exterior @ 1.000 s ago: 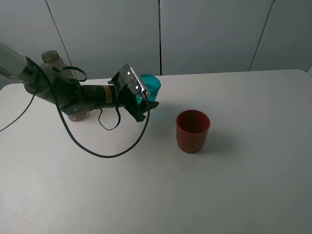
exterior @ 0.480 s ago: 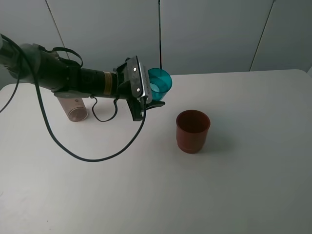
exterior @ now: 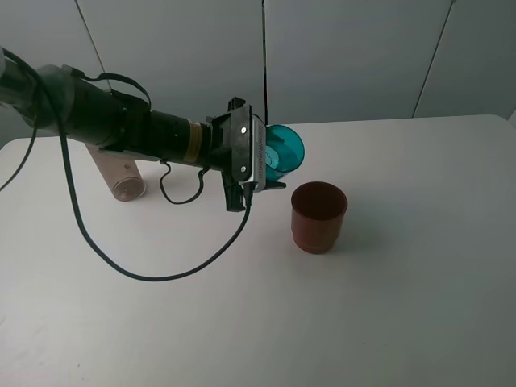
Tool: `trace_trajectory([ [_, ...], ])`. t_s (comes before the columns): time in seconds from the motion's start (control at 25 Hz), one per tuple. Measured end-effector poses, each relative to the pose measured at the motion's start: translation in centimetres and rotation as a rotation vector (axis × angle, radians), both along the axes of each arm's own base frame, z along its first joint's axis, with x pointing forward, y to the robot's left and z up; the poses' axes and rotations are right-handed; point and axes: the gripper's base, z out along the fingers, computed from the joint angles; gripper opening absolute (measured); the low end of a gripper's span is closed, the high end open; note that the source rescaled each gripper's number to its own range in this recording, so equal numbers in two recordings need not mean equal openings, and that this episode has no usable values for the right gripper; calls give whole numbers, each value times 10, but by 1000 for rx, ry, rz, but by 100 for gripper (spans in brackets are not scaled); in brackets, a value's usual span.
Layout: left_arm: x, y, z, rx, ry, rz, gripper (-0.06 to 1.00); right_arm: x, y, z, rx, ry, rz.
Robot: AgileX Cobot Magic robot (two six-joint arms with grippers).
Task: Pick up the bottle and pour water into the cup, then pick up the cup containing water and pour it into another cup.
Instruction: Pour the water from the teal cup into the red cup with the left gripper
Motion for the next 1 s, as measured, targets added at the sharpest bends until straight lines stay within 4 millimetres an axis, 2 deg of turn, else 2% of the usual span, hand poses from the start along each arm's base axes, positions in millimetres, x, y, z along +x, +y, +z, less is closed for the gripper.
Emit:
trace_trajectory([
  [0.52,7,-30,22,102,-162,-27,13,0,0,0,0,0,0],
  [1.0,2,-38,22,166,-212,-63,13,0,0,0,0,0,0],
])
